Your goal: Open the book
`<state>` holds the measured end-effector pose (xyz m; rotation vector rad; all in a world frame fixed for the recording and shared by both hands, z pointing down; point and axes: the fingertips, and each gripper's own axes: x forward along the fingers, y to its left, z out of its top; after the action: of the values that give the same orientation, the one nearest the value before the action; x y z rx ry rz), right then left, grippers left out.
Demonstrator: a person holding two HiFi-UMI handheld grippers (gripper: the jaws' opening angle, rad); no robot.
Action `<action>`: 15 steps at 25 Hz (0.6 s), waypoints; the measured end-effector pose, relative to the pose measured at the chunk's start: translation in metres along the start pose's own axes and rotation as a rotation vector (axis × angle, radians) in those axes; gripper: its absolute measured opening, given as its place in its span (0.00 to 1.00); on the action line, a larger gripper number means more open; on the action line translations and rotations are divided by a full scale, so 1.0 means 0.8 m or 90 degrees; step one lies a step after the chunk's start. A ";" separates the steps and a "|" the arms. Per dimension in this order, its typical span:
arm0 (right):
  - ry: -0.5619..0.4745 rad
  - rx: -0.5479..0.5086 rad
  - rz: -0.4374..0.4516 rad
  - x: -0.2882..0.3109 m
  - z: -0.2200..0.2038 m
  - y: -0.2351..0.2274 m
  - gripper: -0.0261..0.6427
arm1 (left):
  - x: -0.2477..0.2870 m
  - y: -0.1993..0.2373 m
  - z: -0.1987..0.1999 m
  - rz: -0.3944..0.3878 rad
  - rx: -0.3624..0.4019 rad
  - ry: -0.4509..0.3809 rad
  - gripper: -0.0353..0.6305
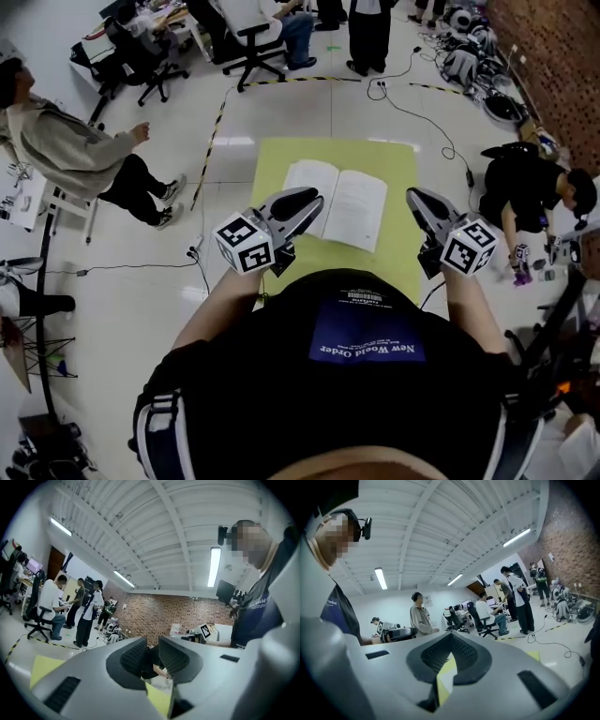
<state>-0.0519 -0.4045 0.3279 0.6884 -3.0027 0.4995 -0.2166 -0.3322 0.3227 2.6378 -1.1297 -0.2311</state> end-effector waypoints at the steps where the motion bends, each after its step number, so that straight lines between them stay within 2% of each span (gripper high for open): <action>1: 0.002 0.007 -0.002 -0.004 -0.004 0.001 0.02 | -0.005 -0.001 0.000 0.005 -0.004 -0.001 0.18; 8: 0.025 -0.005 0.003 -0.004 -0.017 0.014 0.02 | -0.032 0.003 0.000 0.029 -0.017 -0.001 0.18; 15: 0.034 -0.024 0.014 -0.001 -0.017 0.021 0.02 | -0.029 0.001 -0.006 0.022 -0.031 0.008 0.18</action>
<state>-0.0587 -0.3860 0.3354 0.6300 -2.9643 0.4531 -0.2318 -0.3144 0.3284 2.5721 -1.1505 -0.2319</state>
